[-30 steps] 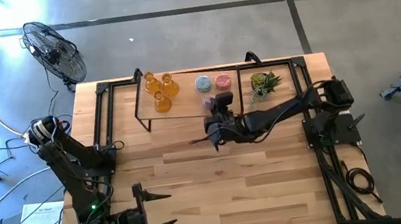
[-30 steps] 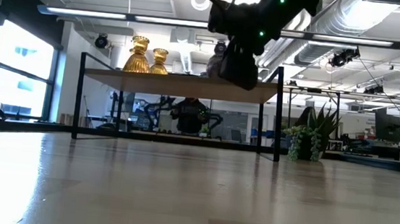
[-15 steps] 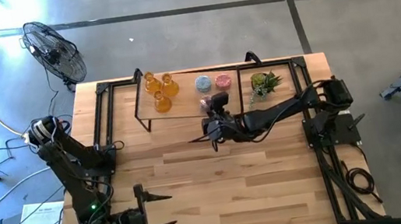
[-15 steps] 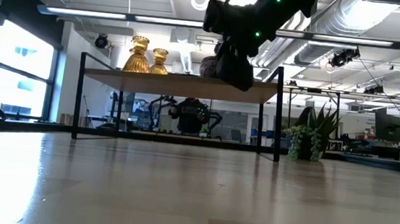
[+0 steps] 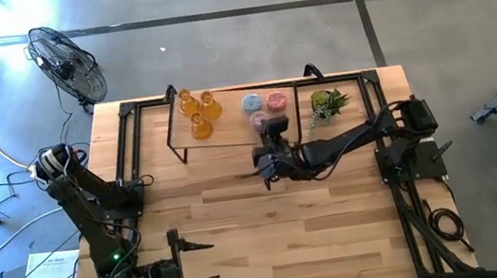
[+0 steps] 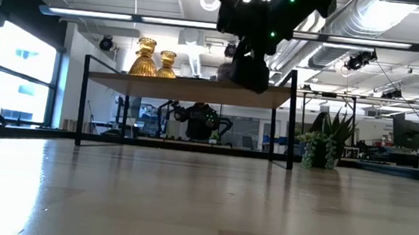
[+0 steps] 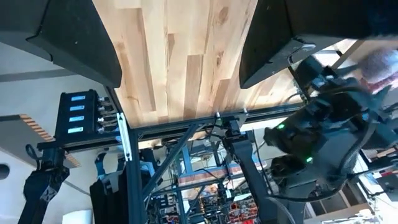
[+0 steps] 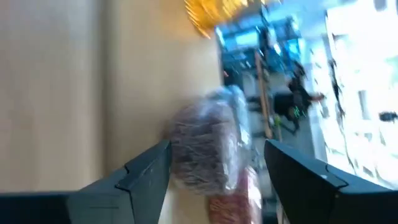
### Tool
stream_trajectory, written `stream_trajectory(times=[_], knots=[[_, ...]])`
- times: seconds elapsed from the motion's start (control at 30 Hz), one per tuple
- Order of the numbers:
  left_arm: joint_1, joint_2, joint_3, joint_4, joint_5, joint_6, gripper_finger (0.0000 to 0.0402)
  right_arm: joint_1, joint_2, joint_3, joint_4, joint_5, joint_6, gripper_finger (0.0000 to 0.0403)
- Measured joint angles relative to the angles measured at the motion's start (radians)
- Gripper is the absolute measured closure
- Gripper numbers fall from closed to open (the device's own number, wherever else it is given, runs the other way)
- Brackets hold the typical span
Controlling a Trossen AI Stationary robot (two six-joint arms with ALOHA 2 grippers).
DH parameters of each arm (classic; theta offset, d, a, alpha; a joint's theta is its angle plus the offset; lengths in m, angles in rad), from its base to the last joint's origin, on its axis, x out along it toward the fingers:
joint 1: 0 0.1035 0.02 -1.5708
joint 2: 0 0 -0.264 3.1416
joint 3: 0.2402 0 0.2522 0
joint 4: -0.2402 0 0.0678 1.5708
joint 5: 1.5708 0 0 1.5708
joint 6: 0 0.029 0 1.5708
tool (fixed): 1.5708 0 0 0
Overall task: Pick & Place candle stick holders
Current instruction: Return to Home Position
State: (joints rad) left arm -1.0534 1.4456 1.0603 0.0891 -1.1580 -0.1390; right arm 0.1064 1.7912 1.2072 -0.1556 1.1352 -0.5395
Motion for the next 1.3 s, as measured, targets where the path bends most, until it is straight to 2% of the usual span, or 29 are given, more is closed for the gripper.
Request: stream_trajectory(times=[0.2, 0.4, 0.5, 0.63, 0.77, 0.93, 1.1, 1.3], knots=[[0.0, 0.0, 0.0, -0.011, -0.001, 0.001, 0.0082, 0.041, 0.0, 0.001, 0.029, -0.137, -0.029, 0.0151], [0.0, 0.0, 0.0, -0.019, -0.001, 0.002, 0.0082, 0.099, -0.006, 0.002, 0.081, -0.149, -0.055, 0.015], [0.0, 0.0, 0.0, -0.038, -0.002, 0.001, 0.0082, 0.161, -0.038, 0.002, 0.126, -0.206, -0.059, 0.015], [0.014, 0.0, 0.0, -0.044, -0.008, 0.013, 0.0082, 0.253, -0.141, 0.002, 0.138, -0.367, 0.01, 0.015], [0.06, -0.022, -0.001, -0.097, 0.016, 0.023, 0.0082, 0.308, -0.295, 0.002, 0.07, -0.538, 0.109, 0.015], [0.166, -0.09, 0.0, -0.236, 0.172, -0.092, 0.0082, 0.332, -0.479, 0.001, -0.089, -0.671, 0.293, 0.015], [0.257, -0.136, 0.0, -0.389, 0.206, -0.227, 0.0082, 0.348, -0.614, -0.067, -0.183, -0.717, 0.428, 0.015], [0.354, -0.141, 0.0, -0.552, 0.202, -0.281, 0.0082, 0.355, -0.738, -0.232, -0.178, -0.762, 0.408, 0.0151]])
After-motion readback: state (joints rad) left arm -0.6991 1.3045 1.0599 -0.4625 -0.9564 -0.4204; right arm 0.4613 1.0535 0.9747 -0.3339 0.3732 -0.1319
